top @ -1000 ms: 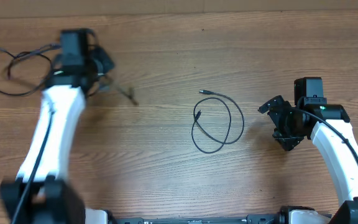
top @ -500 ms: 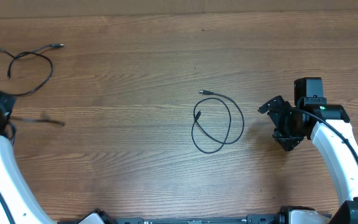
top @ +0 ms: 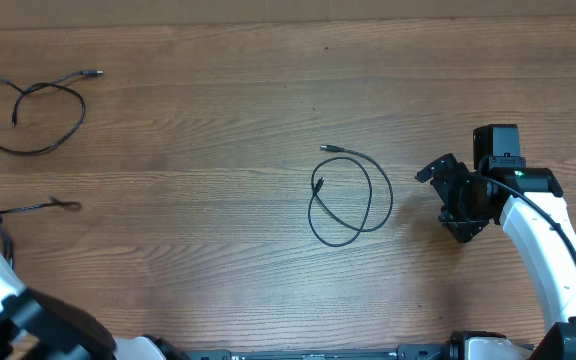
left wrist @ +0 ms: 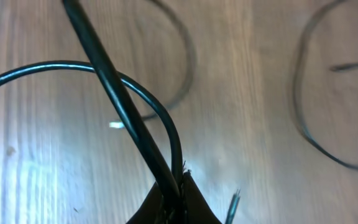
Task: Untangle cables
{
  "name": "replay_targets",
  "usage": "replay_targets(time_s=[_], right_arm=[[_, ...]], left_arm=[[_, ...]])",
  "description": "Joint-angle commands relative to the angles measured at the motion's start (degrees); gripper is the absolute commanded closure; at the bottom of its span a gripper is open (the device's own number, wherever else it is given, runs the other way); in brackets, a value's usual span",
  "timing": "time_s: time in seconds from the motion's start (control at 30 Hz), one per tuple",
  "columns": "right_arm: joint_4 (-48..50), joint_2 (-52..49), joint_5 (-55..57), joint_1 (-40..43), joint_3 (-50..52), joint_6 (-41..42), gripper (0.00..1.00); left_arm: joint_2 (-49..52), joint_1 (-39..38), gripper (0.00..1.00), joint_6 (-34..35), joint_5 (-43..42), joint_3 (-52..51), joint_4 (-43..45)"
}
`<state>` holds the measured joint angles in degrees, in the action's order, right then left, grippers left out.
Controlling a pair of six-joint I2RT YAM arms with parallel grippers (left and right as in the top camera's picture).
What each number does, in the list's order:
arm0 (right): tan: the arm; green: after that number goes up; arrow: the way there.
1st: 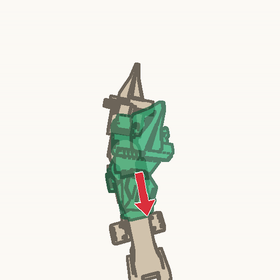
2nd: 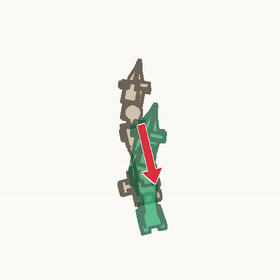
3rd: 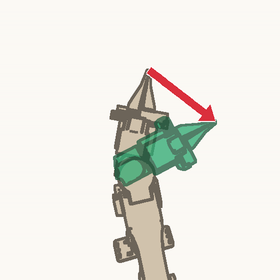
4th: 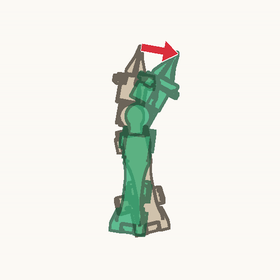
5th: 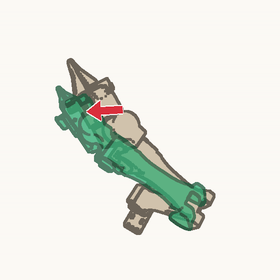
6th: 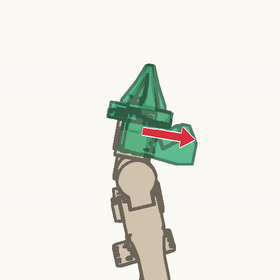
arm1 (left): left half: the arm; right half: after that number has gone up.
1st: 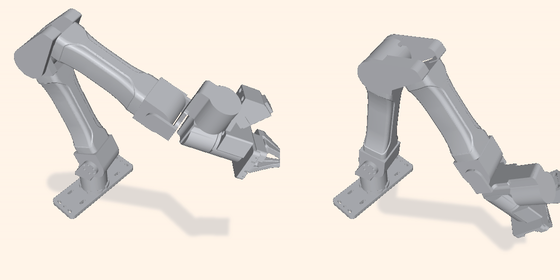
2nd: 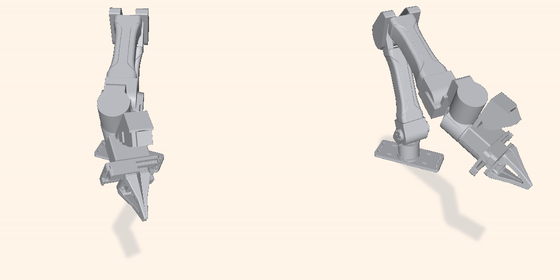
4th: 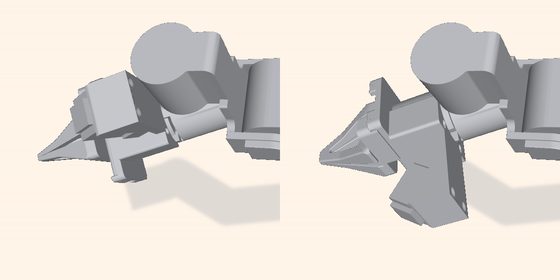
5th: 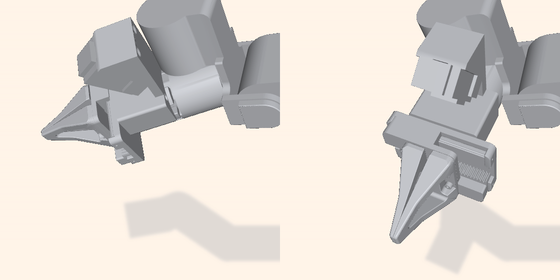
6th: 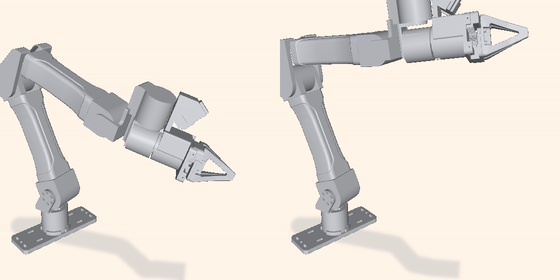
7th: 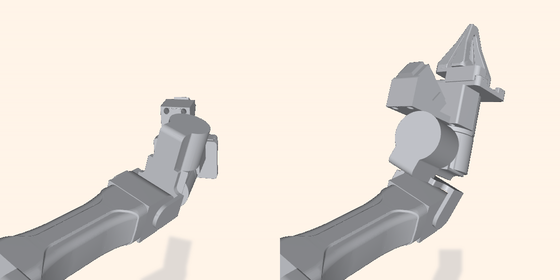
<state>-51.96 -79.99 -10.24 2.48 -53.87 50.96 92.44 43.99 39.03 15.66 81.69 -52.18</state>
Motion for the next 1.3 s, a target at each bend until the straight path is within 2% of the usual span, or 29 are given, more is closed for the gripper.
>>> replay_targets(time_s=[0.0,0.17,0.27,0.3,0.37,0.4,0.47,0.53,0.77,1.07,1.17,1.27], right_arm=[[0.24,0.68,0.35,-0.22,0.24,-0.42,0.0],[0.24,0.68,0.35,-0.22,0.24,-0.42,0.0],[0.24,0.68,0.37,-0.22,0.26,-0.42,0.0],[0.24,0.68,0.35,-0.22,0.26,-0.42,0.0],[0.22,0.68,0.35,-0.22,0.24,-0.42,0.0],[0.24,0.68,0.35,-0.22,0.26,-0.42,0.0],[0.24,0.68,0.35,-0.22,0.24,-0.42,0.0],[0.24,0.68,0.37,-0.22,0.26,-0.42,0.0],[0.22,0.68,0.35,-0.22,0.24,-0.42,0.0],[0.24,0.68,0.35,-0.22,0.26,-0.42,0.0],[0.22,0.68,0.35,-0.22,0.26,-0.42,0.0],[0.24,0.68,0.37,-0.22,0.26,-0.42,0.0]], left_arm=[[4.46,0.26,0.96,-0.7,9.51,0.5,2.73],[9.4,0.24,0.96,-10.88,9.79,0.5,11.41],[11.61,0.24,0.96,-12.46,9.79,0.5,12.74],[12.35,0.24,0.93,-12.44,9.77,0.5,12.59],[13.73,0.24,0.67,-12.44,9.79,0.5,12.39],[14.21,0.24,0.5,-12.46,9.81,0.5,12.41],[14.71,0.24,0.22,-12.46,9.81,0.5,12.57],[14.67,0.24,0.01,-12.46,9.73,0.57,12.57],[12.94,0.24,0.0,-12.15,5.68,2.19,9.05],[9.16,-3.48,0.01,-11.58,-33.2,4.07,6.14],[9.09,-8.24,0.0,-11.61,-38.75,4.07,6.1],[9.11,-14.49,0.01,-12.35,-39.01,4.07,5.97]])
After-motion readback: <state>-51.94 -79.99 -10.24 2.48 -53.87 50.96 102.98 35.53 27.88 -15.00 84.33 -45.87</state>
